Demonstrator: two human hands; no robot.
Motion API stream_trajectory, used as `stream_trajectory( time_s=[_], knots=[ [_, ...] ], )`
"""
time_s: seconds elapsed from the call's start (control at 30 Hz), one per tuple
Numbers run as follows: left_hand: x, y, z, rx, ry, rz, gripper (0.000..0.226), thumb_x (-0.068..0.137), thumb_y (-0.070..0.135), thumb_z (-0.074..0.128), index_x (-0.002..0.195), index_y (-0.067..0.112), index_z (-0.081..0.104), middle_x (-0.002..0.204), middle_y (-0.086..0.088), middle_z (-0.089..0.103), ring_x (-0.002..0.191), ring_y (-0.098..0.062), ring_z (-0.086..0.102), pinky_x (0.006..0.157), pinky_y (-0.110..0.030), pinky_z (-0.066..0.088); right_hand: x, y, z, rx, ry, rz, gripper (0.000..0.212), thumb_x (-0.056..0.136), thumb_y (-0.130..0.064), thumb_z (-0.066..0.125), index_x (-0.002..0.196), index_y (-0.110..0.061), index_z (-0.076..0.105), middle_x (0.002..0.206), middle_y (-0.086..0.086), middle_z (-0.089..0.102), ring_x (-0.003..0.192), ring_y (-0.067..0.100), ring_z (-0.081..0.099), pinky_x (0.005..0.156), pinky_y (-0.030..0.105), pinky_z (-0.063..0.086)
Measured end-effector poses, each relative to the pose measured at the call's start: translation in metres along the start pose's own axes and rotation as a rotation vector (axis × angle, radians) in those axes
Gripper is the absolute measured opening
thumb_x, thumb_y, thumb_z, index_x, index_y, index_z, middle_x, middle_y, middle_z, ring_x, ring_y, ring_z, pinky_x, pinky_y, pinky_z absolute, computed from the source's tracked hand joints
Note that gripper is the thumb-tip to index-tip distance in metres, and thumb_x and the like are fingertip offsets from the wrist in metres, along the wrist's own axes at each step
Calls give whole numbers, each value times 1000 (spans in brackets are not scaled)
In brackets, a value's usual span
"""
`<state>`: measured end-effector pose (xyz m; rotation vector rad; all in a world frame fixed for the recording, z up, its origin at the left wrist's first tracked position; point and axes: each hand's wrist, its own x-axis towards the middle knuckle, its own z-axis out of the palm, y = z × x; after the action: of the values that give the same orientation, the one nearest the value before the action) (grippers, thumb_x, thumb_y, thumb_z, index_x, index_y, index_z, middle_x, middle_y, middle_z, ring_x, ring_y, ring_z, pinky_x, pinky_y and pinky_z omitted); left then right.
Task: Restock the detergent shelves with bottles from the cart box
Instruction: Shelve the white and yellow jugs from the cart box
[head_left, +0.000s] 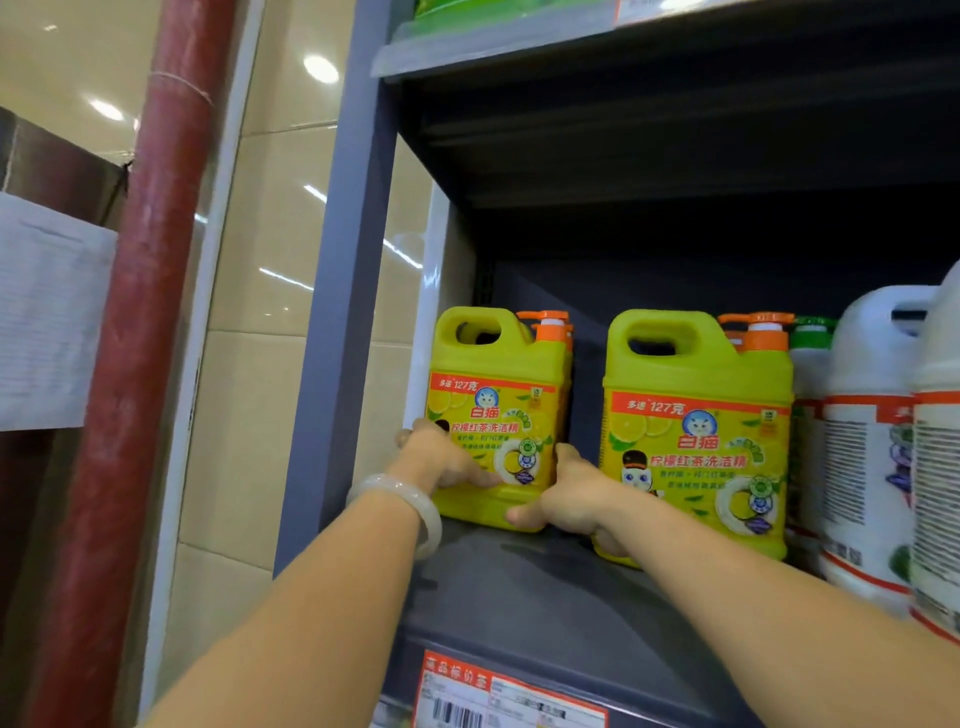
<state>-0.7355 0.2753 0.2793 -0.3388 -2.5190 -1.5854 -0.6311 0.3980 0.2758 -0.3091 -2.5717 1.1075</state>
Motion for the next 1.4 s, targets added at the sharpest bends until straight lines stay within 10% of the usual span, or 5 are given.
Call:
stream_trajectory(
  time_s=[0.33,0.87,1.03,1.27,1.4],
  knots=[
    [-4,-6,3,-89,-48,73,130,20,28,91,134,11,32,134,-12,48,120,-31,51,101,-47,45,2,4,2,142,28,64,111,61,-13,88,147,-10,17,144,9,41,133,30,37,109,45,36],
    [-20,-9,-2,-126,-98,72,113,31,19,93,129,15,36,131,-10,49,123,-31,47,104,-50,41,-20,-3,-3,-152,10,39,116,74,-17,80,151,-7,-7,151,10,31,137,30,33,105,37,37],
    [-28,-7,-3,-59,-139,67,129,11,34,89,127,19,36,130,-7,50,120,-29,51,102,-48,45,-34,-15,-10,-292,-21,1,92,74,-23,80,145,-2,24,142,11,42,128,29,44,100,35,42],
    [-75,17,5,307,223,363,72,74,40,77,131,14,41,133,-10,42,122,-28,45,100,-38,42,-76,-17,-45,-886,169,-50,28,81,-31,70,93,-16,49,99,5,55,97,27,57,71,29,42],
    [-95,43,30,257,-62,445,69,76,40,76,131,11,46,127,-7,55,115,-24,54,90,-31,45,-89,4,-69,-1046,166,138,36,85,-32,63,116,-15,55,116,3,59,109,26,58,81,32,46]
  ],
)
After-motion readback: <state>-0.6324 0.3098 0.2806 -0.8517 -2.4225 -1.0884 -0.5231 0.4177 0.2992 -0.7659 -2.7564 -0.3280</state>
